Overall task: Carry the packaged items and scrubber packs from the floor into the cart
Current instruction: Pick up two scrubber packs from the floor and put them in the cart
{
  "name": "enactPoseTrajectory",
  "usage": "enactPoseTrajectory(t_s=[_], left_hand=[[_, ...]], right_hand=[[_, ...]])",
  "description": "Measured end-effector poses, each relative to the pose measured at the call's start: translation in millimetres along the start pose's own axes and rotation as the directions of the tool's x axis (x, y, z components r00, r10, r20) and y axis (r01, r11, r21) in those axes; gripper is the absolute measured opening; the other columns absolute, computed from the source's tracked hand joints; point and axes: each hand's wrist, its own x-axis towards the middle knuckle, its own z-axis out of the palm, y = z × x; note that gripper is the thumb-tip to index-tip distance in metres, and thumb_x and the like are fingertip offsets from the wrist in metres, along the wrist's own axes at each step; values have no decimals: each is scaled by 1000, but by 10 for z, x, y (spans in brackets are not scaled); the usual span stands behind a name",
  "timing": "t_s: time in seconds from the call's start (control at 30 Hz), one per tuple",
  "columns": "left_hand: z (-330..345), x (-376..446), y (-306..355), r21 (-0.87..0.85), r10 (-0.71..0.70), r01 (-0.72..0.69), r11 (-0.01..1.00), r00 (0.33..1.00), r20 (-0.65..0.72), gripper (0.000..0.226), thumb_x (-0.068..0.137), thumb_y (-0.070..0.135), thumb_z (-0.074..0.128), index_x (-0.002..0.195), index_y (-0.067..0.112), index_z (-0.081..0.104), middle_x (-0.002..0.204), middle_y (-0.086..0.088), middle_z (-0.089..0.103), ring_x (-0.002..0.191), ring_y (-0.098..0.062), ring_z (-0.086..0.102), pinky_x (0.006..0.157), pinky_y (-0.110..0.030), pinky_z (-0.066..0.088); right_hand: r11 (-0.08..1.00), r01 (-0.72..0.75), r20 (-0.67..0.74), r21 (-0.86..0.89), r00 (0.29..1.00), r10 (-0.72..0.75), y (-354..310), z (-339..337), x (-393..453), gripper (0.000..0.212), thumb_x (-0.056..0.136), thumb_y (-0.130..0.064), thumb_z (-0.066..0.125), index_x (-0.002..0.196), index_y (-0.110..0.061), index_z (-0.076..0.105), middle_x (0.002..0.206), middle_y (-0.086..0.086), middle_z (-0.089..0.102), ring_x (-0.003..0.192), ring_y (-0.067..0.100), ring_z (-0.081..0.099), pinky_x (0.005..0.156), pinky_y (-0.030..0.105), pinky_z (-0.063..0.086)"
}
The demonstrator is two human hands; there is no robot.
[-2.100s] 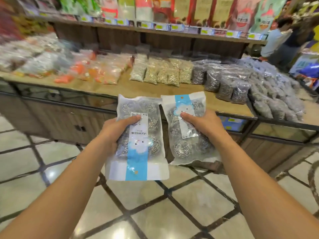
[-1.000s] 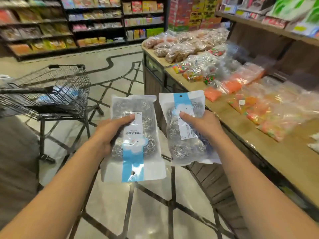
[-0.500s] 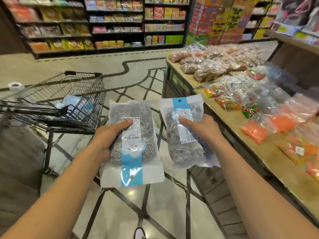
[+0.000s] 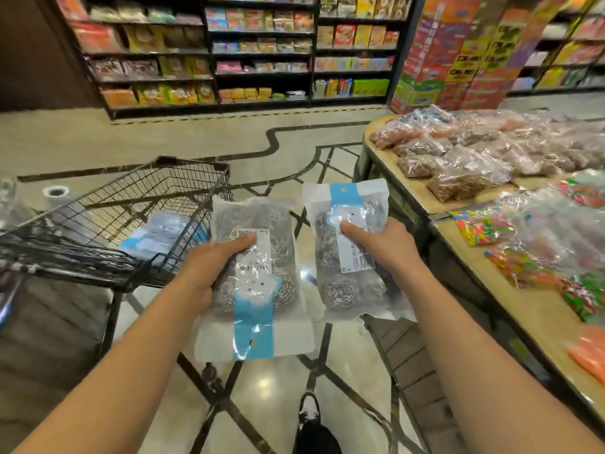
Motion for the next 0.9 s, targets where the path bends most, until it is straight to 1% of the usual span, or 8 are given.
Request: enactPoseTrajectory(t_s=[0.23, 0.47, 0.53, 0.6, 0.67, 0.7, 0.8, 0.9], left_hand=[[-36, 1030, 454, -27, -4, 2, 1000, 994, -108, 100, 27, 46, 103, 115, 5, 74, 112, -29, 76, 97, -37, 73, 101, -59, 57], [-256, 1747, 819, -116, -27, 1, 993, 975, -221, 77, 53, 34, 92, 121, 5, 70, 97, -19, 81, 85, -34, 79, 86, -50, 63], [-401, 1935, 864, -139, -46, 12, 990, 968, -247, 83, 49, 37, 94, 122, 6, 70, 100, -20, 81, 90, -36, 79, 85, -50, 63], [-549, 2114, 919, -165, -52, 4, 986, 957, -286, 81, 49, 36, 93, 120, 6, 70, 98, -19, 81, 86, -34, 78, 82, -47, 62], [-695, 2292, 976, -184, -53, -9, 983, 943, -329, 75, 51, 34, 92, 117, 6, 71, 95, -17, 82, 82, -31, 78, 77, -44, 61], [-763, 2374, 1001, -192, -56, -12, 981, 937, -344, 69, 54, 32, 91, 114, 6, 71, 92, -16, 82, 80, -30, 77, 76, -42, 61], [-1021, 2646, 1054, -222, -71, -18, 975, 918, -389, 40, 73, 25, 88, 104, 7, 70, 84, -14, 82, 71, -27, 78, 65, -38, 62], [-1343, 2911, 1078, -260, -95, -23, 965, 898, -430, 34, 82, 24, 86, 108, 7, 71, 92, -17, 81, 80, -30, 77, 71, -41, 63]], right_hand=[[999, 30, 84, -15, 996, -29, -293, 480, 1294, 59, 75, -68, 80, 114, -24, 74, 111, -3, 77, 105, 24, 72, 96, 46, 58], [999, 44, 240, -9, 970, -40, -726, 1033, 2358, 37, 84, -55, 80, 101, -26, 66, 91, -10, 67, 81, 9, 63, 72, 29, 47], [999, 49, 287, -19, 957, -41, -835, 1277, 2569, 53, 80, -62, 81, 109, -21, 65, 97, -6, 69, 81, 10, 64, 69, 29, 49], [997, 61, 302, -43, 952, -45, -964, 1542, 2752, 74, 67, -76, 78, 115, -21, 67, 107, -3, 74, 92, 18, 70, 79, 35, 58], [995, 73, 332, -62, 942, -48, -1073, 1820, 2913, 68, 67, -76, 78, 110, -24, 70, 107, -2, 76, 97, 22, 73, 89, 42, 60], [993, 89, 355, -74, 933, -57, -1137, 1955, 2983, 68, 66, -77, 78, 108, -25, 70, 107, -3, 77, 97, 22, 73, 90, 43, 60], [992, 100, 377, -80, 924, -62, -1258, 2428, 3235, 108, 42, -100, 69, 119, -24, 69, 115, 0, 76, 103, 24, 74, 91, 48, 62], [986, 125, 416, -110, 907, -69, -1430, 2859, 3398, 101, 47, -93, 69, 120, -23, 68, 114, 2, 75, 102, 25, 74, 91, 48, 61]])
